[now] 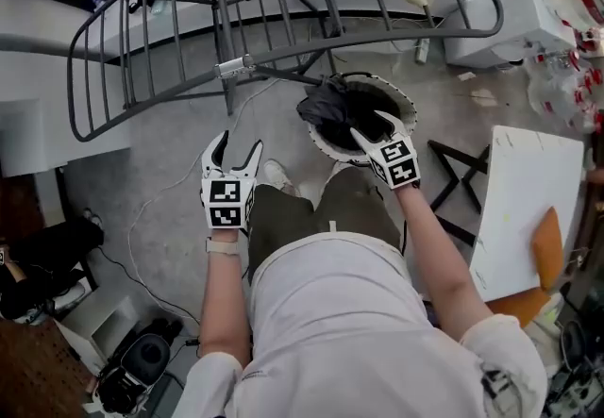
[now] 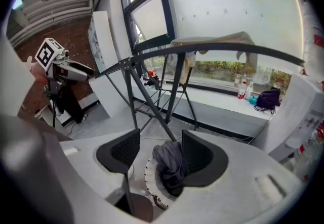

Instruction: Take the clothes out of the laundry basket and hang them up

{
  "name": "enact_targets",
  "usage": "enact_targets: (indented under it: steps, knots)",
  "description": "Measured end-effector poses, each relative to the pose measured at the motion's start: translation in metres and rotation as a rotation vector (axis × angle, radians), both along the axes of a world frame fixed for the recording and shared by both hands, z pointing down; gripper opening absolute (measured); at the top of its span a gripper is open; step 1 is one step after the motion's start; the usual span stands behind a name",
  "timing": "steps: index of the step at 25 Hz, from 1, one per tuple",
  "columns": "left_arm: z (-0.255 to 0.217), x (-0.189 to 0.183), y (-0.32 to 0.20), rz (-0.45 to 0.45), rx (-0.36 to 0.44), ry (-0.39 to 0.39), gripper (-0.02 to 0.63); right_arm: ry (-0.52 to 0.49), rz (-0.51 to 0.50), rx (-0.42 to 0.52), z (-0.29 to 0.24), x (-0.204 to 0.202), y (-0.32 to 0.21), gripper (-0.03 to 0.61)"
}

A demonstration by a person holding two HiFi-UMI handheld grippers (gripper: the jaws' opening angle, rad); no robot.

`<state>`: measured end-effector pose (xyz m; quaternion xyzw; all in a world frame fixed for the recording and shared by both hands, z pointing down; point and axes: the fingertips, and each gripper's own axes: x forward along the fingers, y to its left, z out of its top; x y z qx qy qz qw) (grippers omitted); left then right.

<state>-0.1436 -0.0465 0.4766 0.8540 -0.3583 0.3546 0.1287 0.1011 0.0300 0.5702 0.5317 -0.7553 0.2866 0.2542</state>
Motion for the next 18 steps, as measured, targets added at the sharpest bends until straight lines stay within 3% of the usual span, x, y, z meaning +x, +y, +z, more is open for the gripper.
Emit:
enact_targets:
  steps: [11, 18]
  knots:
    - [0.063, -0.091, 0.008, -0.077, -0.162, -0.026, 0.284, 0.01, -0.085, -0.201, 0.125, -0.084, -0.03, 0.244]
    - [0.097, -0.146, 0.021, -0.19, -0.24, -0.049, 0.284, 0.037, -0.084, -0.306, 0.213, -0.104, -0.045, 0.244]
